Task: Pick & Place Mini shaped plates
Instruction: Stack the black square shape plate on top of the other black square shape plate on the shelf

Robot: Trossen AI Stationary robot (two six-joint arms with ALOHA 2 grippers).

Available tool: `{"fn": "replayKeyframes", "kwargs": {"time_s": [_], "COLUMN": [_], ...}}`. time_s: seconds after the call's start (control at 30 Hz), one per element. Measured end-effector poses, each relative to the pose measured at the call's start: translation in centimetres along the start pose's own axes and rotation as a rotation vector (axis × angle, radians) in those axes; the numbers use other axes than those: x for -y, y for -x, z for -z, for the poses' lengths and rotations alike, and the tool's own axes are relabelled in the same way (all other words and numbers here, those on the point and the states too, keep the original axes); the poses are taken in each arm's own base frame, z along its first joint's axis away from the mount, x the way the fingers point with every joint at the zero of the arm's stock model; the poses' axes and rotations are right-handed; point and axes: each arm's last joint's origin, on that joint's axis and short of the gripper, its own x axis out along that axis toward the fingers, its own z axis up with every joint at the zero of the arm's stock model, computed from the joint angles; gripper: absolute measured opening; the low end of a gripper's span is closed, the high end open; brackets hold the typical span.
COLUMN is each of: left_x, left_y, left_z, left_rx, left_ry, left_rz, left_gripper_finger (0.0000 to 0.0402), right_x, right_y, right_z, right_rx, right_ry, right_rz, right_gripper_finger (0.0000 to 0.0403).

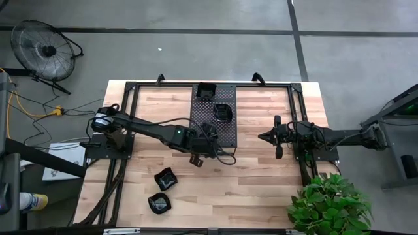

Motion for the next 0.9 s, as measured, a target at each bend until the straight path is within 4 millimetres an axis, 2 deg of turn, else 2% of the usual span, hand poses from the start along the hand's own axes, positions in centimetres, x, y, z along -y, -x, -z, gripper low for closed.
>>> {"fn": "replayKeyframes", "kwargs": {"time_s": [0.37, 0.67, 0.9], "left_x": [-0.13, -0.03, 0.03], "left_y": [0.03, 0.06, 0.88], "left_z": [0.59, 0.75, 0.59], "left_rx": [-0.087, -0.1, -0.056], "left_ry": [-0.032, -0.038, -0.014], "left_rz": [-0.089, -0.076, -0.033], "left_gripper_finger": [0.0, 0.0, 0.0], "right_x": [0.0, 0.0, 0.0], "right_y": [0.0, 0.0, 0.0], "right_z": [-0.01, 0.0, 0.0], "right_rx": [0.0, 0.0, 0.0], "right_ry": [0.0, 0.0, 0.0], "right_rz": [0.0, 0.0, 0.0], "right_gripper_finger": [0.0012, 0.0012, 0.0012]}}
